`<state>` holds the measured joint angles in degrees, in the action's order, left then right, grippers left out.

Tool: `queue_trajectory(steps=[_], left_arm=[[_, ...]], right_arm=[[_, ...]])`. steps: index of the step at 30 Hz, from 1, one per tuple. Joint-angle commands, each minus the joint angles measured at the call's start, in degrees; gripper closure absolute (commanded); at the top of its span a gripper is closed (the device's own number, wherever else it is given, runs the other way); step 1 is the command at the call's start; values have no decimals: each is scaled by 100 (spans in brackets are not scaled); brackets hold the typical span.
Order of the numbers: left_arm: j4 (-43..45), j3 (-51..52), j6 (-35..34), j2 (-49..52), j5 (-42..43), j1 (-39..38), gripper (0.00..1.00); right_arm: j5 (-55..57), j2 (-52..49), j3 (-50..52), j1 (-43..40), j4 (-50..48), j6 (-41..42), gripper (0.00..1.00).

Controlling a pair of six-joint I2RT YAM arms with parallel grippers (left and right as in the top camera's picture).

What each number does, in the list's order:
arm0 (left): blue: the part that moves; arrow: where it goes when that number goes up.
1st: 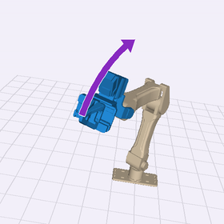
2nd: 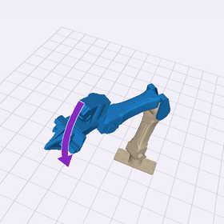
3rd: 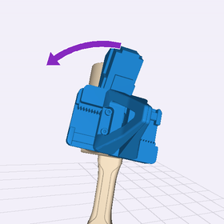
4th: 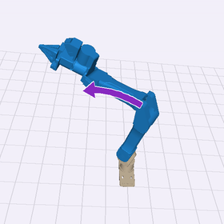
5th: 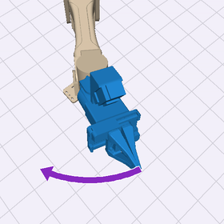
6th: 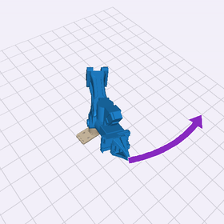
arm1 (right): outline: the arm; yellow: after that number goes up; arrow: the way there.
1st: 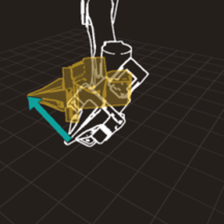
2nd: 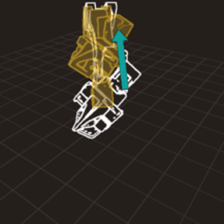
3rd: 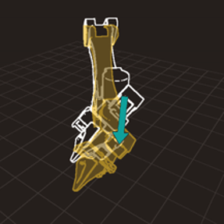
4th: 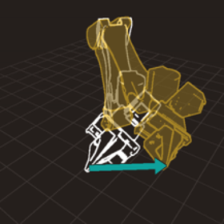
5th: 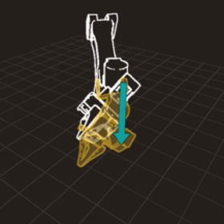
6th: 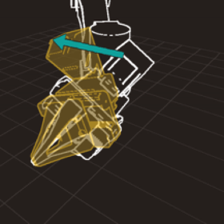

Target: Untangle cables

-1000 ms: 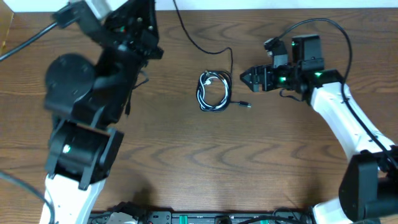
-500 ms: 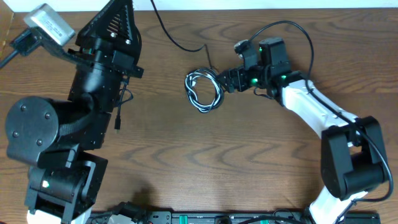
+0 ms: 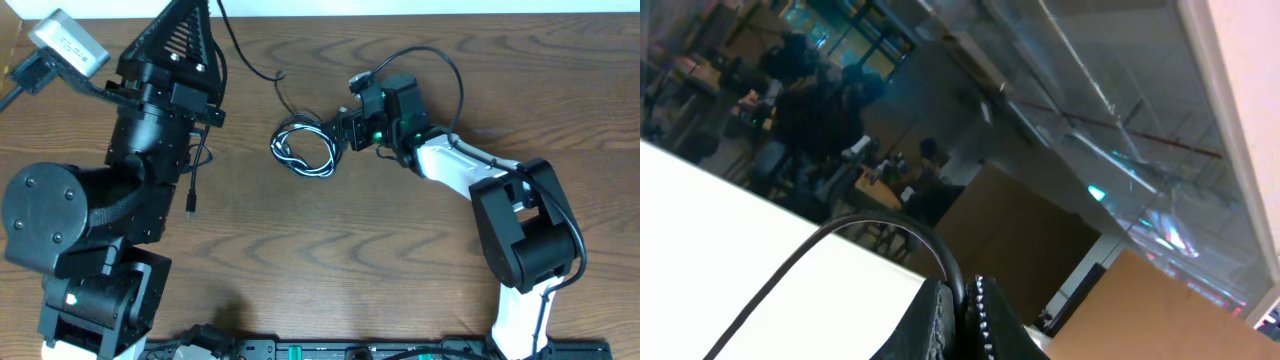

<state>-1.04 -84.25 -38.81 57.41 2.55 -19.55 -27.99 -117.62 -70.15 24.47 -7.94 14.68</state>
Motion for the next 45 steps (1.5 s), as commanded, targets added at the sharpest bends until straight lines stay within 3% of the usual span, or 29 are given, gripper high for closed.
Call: queue_trajectory(steps=[1, 9, 12, 17, 26, 29, 33, 39, 45], left_arm=[[118, -87, -9, -57, -225, 24, 93], [61, -85, 22, -57, -627, 26, 93], [2, -85, 20, -57, -627, 24, 92], [-114, -85, 17, -57, -627, 24, 93], [-352, -85, 59, -57, -726, 26, 93], [-625, -85, 59, -57, -1058, 26, 92], [-1051, -85, 68, -55, -1589, 26, 92], [-1836, -85, 1167, 42, -2717, 26, 93], [-2682, -85, 1624, 422, -3591, 26, 93]], right_arm=[[162, 22, -57, 136, 284, 525, 22], [267, 22, -57, 501, 1104, 1749, 51], [863, 22, -57, 662, 1392, 2103, 57], [1572, 0, -55, 776, 1482, 2358, 66], [1692, -251, -57, 828, 1266, 2686, 94], [1694, -251, -57, 876, 1241, 2684, 99], [1674, -153, -116, 872, 1504, 2555, 99], [1488, 625, -706, 269, 3370, 1646, 99], [1132, 1624, -1543, -686, 5521, 310, 99]])
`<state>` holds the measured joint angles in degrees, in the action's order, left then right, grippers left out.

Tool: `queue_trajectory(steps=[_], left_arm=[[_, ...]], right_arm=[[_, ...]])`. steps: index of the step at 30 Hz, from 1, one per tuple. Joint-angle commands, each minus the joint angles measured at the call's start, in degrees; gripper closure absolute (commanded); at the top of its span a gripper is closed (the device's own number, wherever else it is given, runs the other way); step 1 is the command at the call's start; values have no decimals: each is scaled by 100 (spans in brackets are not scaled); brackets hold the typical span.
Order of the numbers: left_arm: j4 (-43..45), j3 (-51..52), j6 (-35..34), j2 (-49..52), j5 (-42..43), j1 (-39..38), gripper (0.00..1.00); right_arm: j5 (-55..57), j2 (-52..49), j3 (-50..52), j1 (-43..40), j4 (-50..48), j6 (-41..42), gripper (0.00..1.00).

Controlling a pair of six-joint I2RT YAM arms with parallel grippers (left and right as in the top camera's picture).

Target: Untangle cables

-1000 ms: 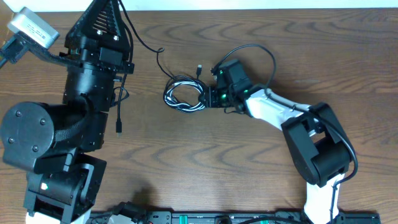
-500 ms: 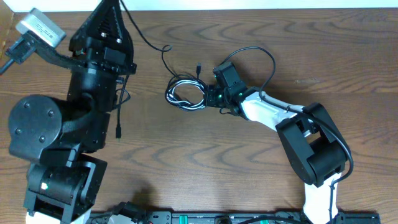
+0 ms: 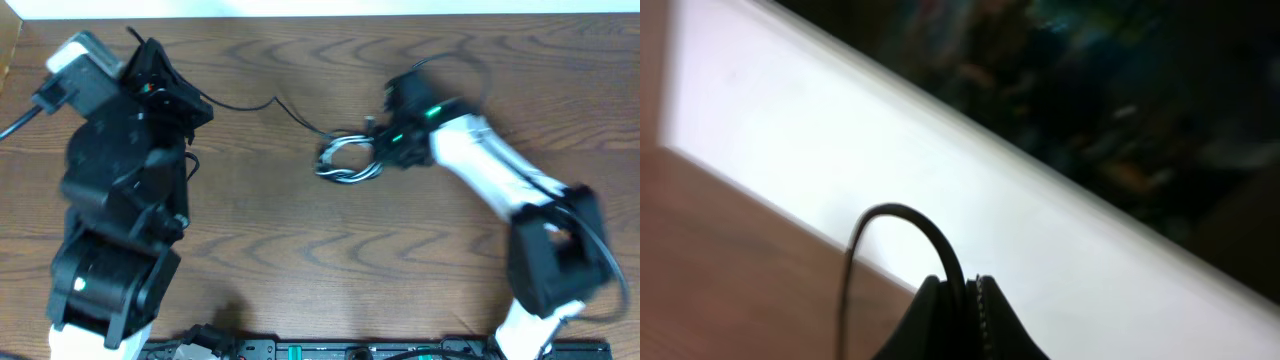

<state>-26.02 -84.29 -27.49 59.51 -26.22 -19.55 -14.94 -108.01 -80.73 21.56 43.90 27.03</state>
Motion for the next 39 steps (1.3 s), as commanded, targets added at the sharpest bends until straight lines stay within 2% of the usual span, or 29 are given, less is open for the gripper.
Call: queue_trajectory(steps=[1, 5, 9, 16, 22, 24, 25, 30, 32, 35, 39], left_arm=[[-293, -81, 496, 275, -772, 26, 93], [-955, -81, 490, 636, -857, 90, 92], [-1812, -81, 293, 1091, -660, 133, 92], [-2872, -79, 280, 2170, 1224, 133, 93], [-3504, -79, 310, 3067, 1829, 133, 92], [-3654, -79, 358, 3287, 1827, 133, 83], [-3681, -79, 376, 3364, 1827, 133, 75], [-3591, -81, 367, 3432, 1825, 140, 20], [-3491, -81, 367, 3401, 1827, 140, 13], [-3309, -81, 369, 3370, 1985, 138, 12], [-2889, -63, 660, 3375, 2861, 138, 12]], right_arm=[[-195, 798, -579, -542, 551, -1051, 99], [-686, 1257, -815, -1143, 1141, -1401, 99], [-940, 1530, -850, -1519, 1248, -1478, 99], [-660, 1469, -848, -1582, 1244, -1123, 99], [-151, 1244, -848, -1368, 1130, -400, 99], [-96, 1123, -848, -1281, 984, -168, 99], [-83, 1064, -848, -1246, 898, -83, 99], [98, 719, -848, -1058, 463, 396, 99], [107, 588, -848, -1001, 334, 538, 99], [90, 433, -848, -942, 203, 688, 99], [63, 334, -848, -914, 153, 776, 99]])
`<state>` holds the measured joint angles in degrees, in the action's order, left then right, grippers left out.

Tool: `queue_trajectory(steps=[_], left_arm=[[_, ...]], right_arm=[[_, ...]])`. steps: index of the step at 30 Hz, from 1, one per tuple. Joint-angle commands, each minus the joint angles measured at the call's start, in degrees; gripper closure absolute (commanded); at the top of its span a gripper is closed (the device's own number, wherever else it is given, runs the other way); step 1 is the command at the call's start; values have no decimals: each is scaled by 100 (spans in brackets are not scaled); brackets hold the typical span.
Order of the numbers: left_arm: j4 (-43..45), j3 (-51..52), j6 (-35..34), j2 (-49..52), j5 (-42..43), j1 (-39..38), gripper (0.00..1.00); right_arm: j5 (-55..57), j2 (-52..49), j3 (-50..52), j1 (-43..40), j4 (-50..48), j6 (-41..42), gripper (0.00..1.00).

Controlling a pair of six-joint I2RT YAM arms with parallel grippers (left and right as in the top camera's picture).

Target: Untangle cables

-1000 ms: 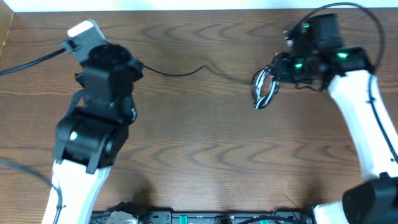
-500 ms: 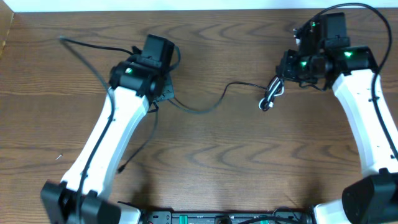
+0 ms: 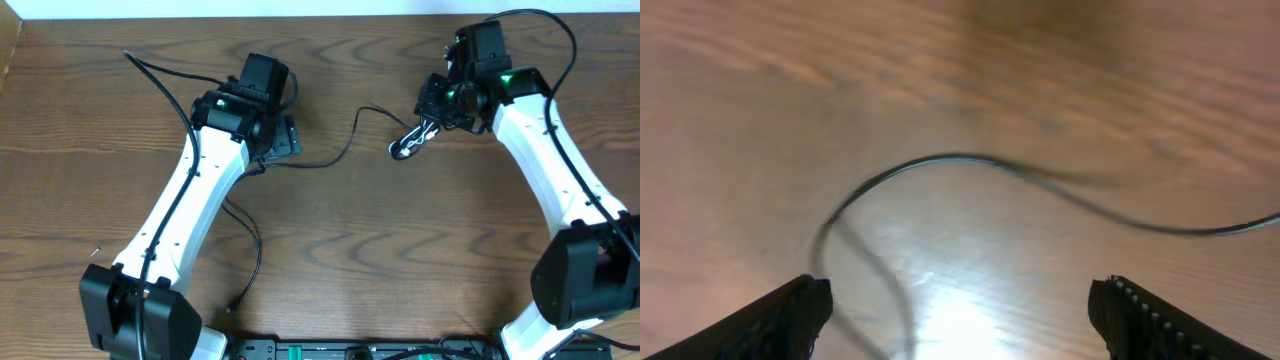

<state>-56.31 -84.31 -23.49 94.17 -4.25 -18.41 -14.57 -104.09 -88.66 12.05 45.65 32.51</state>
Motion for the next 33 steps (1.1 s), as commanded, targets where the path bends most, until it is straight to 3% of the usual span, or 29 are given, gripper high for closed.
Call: queue_trajectory(steps=[1, 16, 24, 26, 29, 31, 33], left_arm=[[251, -55, 345, -92, 817, 24, 12], [710, -24, 658, -59, 1001, 24, 13], [710, -13, 658, 66, 1003, 24, 13], [710, -11, 658, 94, 1003, 24, 13], [717, 0, 658, 120, 1003, 24, 13], [719, 9, 656, 133, 1005, 24, 14], [732, 37, 658, 142, 1005, 24, 16]], right_arm=[[37, -74, -55, 37, -22, 269, 99], [81, -925, -50, -20, -1519, 861, 99], [686, -1325, -50, -667, -1840, 1110, 81], [715, -1322, -52, -857, -1843, 955, 69], [662, -1257, -59, -1121, -1884, 531, 30], [581, -1169, -59, -1263, -1816, 197, 18], [490, -1034, -59, -1386, -1652, -114, 14]])
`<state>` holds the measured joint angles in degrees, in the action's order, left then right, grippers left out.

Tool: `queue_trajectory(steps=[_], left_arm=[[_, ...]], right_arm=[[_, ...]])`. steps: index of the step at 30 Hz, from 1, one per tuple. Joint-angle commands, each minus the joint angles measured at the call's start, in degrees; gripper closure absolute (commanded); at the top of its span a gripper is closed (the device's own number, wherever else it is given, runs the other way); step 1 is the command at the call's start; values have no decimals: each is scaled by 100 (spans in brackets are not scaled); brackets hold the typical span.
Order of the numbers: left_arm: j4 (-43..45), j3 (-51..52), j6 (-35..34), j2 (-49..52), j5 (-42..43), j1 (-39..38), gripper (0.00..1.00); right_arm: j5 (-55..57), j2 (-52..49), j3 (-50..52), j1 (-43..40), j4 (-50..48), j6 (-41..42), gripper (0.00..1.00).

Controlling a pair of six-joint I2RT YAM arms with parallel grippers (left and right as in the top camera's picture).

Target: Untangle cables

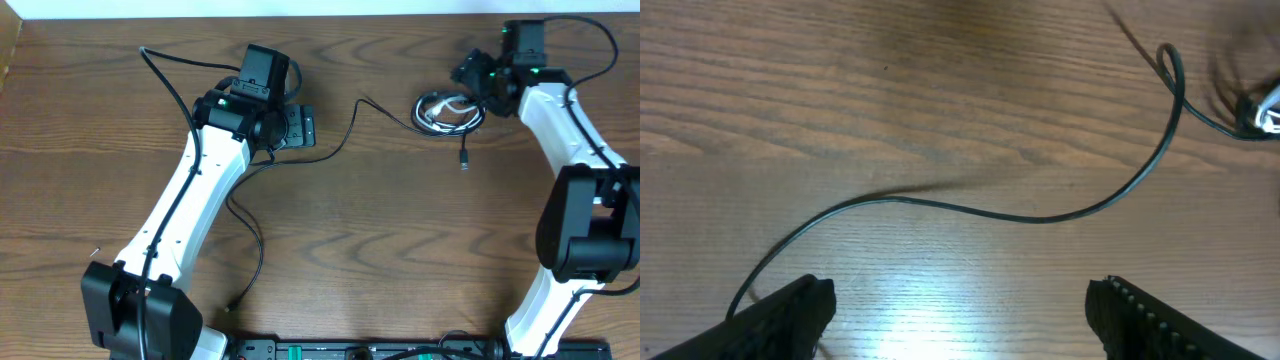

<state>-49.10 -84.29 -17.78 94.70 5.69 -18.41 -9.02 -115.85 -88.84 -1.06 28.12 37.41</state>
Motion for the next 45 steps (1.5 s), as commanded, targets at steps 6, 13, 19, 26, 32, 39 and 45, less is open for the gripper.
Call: queue_trajectory(steps=[6, 13, 19, 26, 32, 39, 45], left_arm=[[59, 131, 105, 92, 11, 24, 17], [127, 63, 275, 57, -7, 81, 17], [457, -11, 887, -216, 485, 94, 17], [492, -4, 1740, -188, 1019, 94, 17], [509, -4, 1801, -179, 1014, 94, 17], [511, -4, 1801, -177, 1014, 94, 17], [507, -4, 1797, -177, 1016, 94, 17]], right_arm=[[-227, 776, -42, -192, 616, -1884, 8], [-186, 1226, -42, -186, 1357, -2905, 5], [-192, 964, -31, -151, 1945, -2935, 11], [-205, 396, -31, -57, 1670, -3161, 22], [-544, -83, -31, 44, 1189, -4319, 34], [-616, -629, -31, 133, 702, -5678, 30], [-568, -1097, -31, 131, 210, -6057, 35]])
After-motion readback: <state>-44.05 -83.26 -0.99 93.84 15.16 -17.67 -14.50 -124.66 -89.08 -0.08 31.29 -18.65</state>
